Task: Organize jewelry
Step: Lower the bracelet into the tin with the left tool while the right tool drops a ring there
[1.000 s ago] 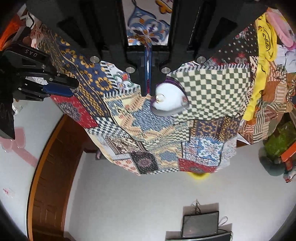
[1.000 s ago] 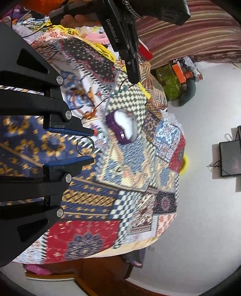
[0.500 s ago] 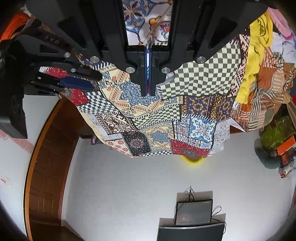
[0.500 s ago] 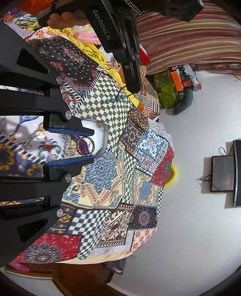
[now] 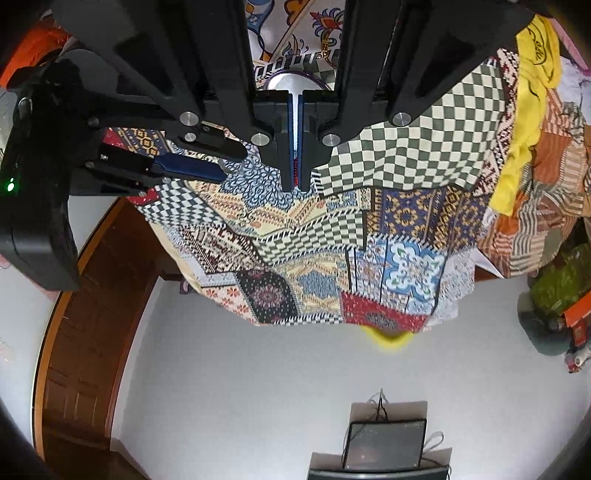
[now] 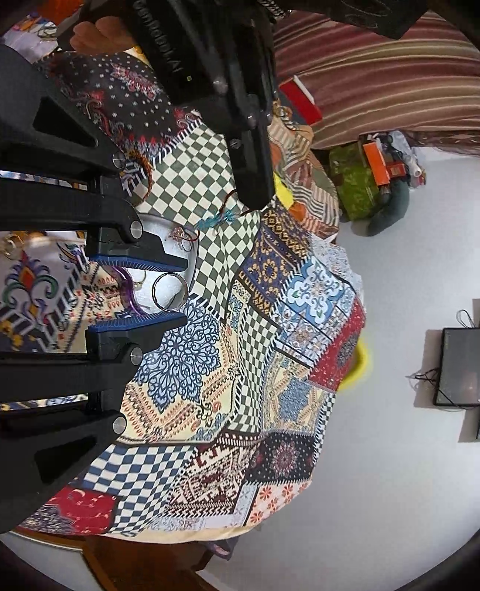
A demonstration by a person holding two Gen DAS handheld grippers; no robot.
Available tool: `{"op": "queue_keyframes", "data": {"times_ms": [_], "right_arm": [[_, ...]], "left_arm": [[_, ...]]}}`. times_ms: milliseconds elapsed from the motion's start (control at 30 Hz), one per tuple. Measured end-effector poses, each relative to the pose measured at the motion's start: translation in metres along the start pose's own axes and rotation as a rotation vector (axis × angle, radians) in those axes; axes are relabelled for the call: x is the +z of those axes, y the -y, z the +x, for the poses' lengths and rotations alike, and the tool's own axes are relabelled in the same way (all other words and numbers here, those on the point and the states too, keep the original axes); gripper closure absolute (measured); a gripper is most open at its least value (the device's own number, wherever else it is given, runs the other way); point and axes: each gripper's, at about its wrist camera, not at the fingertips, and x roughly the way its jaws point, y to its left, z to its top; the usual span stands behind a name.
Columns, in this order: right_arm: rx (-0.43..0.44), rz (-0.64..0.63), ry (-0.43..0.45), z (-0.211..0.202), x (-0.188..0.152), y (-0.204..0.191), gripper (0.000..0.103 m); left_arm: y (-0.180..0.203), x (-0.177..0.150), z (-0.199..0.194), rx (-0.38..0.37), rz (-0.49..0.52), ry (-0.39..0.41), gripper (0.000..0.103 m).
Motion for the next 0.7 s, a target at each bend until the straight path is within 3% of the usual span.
{"op": "queue_keyframes", "data": {"times_ms": [333,700], "right_arm": [[0.027,-0.002,-0.081,0.029,-0.003,0.008,0.083],[0.053,-0.01,-0.151,0.052,0.002,0.007,0.083]], "left_arm": [[-0.021,-0.029,0.051,-0.072,-0.082,-0.142,0.103],[-0.02,-0.041,0.061,0.008,-0.001,-0.193,0.103]]}}
